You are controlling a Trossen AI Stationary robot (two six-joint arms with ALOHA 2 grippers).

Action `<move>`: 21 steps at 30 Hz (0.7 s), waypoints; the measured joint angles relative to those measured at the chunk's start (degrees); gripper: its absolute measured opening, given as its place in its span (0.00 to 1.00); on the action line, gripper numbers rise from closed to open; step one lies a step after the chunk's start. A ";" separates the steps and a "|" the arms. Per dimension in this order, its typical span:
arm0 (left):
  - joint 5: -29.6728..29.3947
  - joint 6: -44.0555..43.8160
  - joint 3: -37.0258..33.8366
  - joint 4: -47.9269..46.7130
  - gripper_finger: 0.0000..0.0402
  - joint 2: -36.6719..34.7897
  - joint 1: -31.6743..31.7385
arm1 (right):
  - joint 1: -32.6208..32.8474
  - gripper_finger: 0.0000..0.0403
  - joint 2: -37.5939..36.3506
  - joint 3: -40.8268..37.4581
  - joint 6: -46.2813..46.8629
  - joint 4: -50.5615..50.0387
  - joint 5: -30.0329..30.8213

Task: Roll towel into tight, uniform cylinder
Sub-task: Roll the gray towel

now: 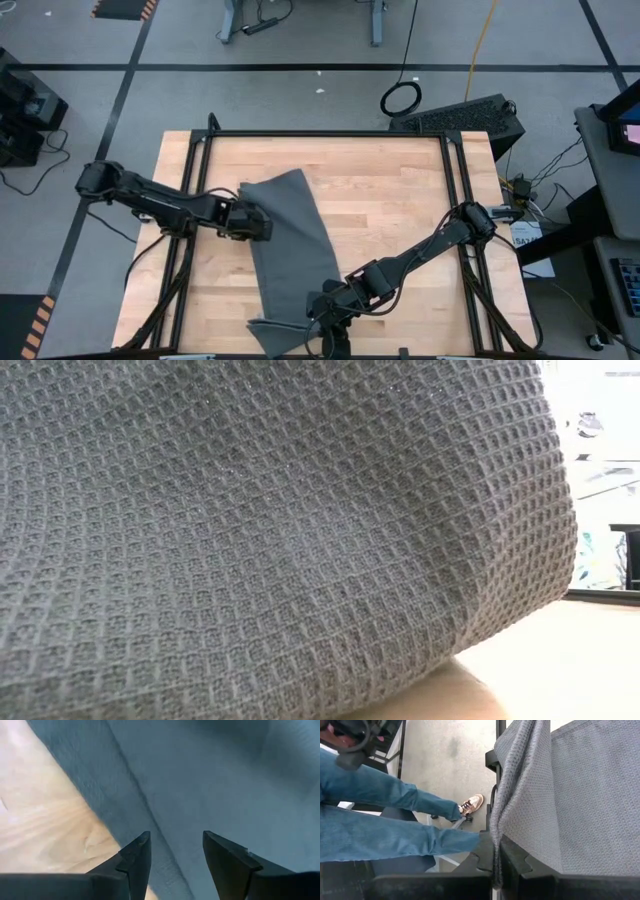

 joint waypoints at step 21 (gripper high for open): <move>0.46 0.58 0.02 5.69 0.28 7.03 -1.84 | -0.02 0.00 0.00 0.00 1.46 0.02 -0.33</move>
